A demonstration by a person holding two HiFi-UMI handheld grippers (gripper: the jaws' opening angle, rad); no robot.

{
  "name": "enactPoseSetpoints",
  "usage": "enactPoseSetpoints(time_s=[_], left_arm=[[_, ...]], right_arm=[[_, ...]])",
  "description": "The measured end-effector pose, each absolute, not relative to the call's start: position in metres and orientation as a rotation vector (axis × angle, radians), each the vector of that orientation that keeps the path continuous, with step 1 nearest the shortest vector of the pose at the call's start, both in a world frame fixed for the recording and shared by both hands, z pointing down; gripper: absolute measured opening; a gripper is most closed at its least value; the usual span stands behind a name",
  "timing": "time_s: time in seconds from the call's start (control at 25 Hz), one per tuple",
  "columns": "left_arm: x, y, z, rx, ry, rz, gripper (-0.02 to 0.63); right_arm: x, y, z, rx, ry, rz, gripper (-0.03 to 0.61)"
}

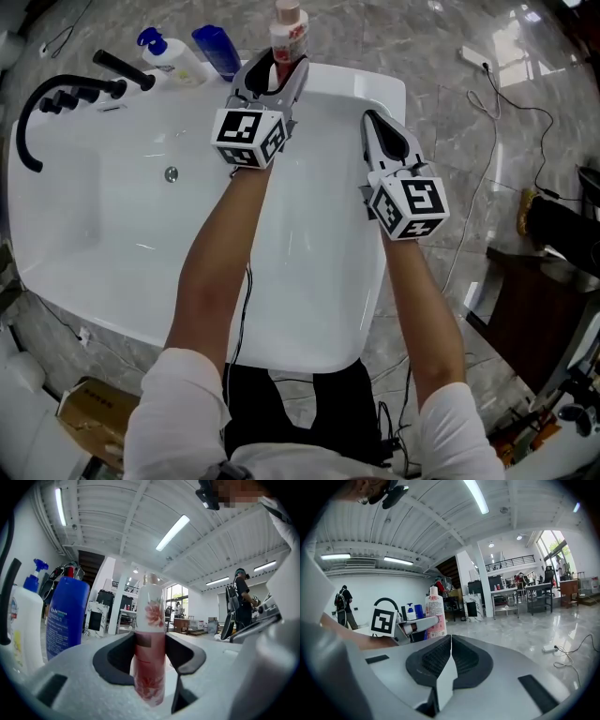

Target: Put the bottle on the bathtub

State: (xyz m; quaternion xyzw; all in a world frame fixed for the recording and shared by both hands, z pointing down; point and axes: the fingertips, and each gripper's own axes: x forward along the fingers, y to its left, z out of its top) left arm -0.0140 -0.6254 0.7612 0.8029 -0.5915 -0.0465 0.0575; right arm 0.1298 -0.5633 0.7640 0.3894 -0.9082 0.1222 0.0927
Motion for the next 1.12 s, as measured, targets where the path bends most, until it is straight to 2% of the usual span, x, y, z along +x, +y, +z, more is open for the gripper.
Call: enactPoseSetpoints(time_s=[0.96,1.12], left_arm=[[0.01,-0.633,0.787,2.552,-1.792,-0.025,0.215],[0.007,-0.625,0.788,2.51,-1.769,-0.014,0.284]], right_arm=[[0.135,-0.547,0.761,1.174,-2.721,0.368,0.015],[0.135,-0.538,0.751,1.159,-2.732,0.364,0.015]])
